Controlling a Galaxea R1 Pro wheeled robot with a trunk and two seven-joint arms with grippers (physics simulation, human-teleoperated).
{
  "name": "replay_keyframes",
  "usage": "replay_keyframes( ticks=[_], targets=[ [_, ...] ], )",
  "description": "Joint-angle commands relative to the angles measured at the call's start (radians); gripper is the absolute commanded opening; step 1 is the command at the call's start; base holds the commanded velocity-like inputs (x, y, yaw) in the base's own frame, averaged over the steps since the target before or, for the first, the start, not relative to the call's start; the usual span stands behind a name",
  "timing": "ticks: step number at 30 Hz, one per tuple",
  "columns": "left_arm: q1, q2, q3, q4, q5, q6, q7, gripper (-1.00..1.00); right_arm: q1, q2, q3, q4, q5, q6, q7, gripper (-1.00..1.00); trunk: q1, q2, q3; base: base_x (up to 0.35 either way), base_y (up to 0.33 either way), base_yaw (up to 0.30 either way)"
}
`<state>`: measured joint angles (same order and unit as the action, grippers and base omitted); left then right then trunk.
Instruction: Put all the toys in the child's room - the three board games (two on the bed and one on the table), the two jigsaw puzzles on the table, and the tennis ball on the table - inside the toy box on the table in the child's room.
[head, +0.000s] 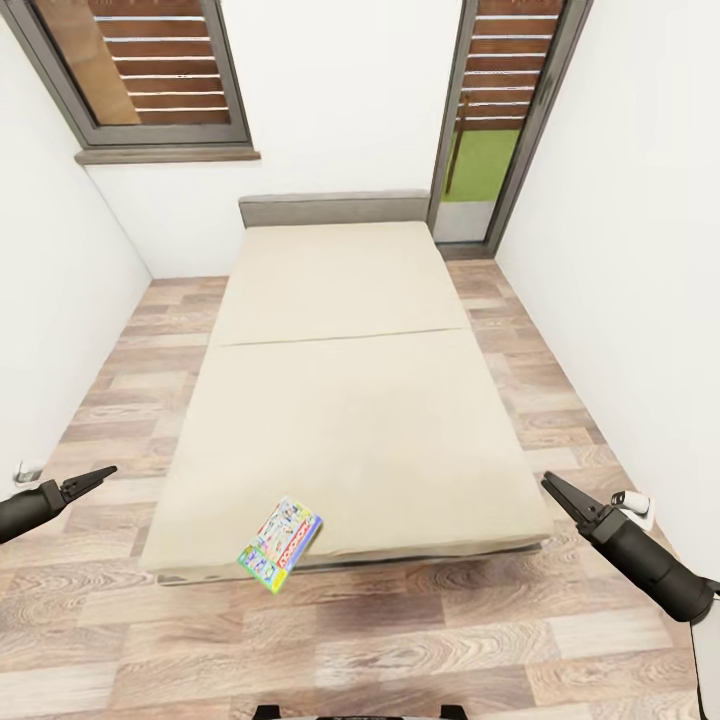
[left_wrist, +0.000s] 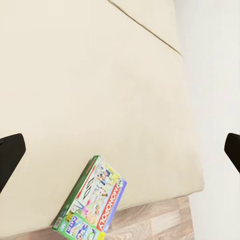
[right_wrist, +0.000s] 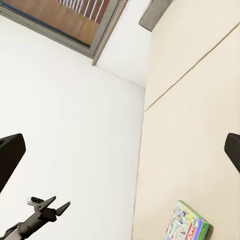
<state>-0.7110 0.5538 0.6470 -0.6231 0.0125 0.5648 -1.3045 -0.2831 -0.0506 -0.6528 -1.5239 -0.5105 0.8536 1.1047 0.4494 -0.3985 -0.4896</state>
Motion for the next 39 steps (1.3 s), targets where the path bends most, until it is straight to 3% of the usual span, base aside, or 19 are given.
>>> replay_keyframes(
  ticks=[1, 39],
  targets=[
    [-0.001, 0.0, 0.001, 0.0, 0.001, 0.01, -0.003, 1.0, -0.001, 0.0, -0.001, 0.0, -0.002, 0.005, 0.001, 1.0, 0.001, -0.002, 0.0, 0.0, 0.0, 0.0],
    [0.0, -0.001, 0.001, 0.0, 0.001, 0.01, -0.002, 1.0, -0.001, 0.0, -0.001, 0.001, -0.002, 0.005, 0.001, 1.0, 0.001, -0.002, 0.063, 0.0, 0.0, 0.0]
  ],
)
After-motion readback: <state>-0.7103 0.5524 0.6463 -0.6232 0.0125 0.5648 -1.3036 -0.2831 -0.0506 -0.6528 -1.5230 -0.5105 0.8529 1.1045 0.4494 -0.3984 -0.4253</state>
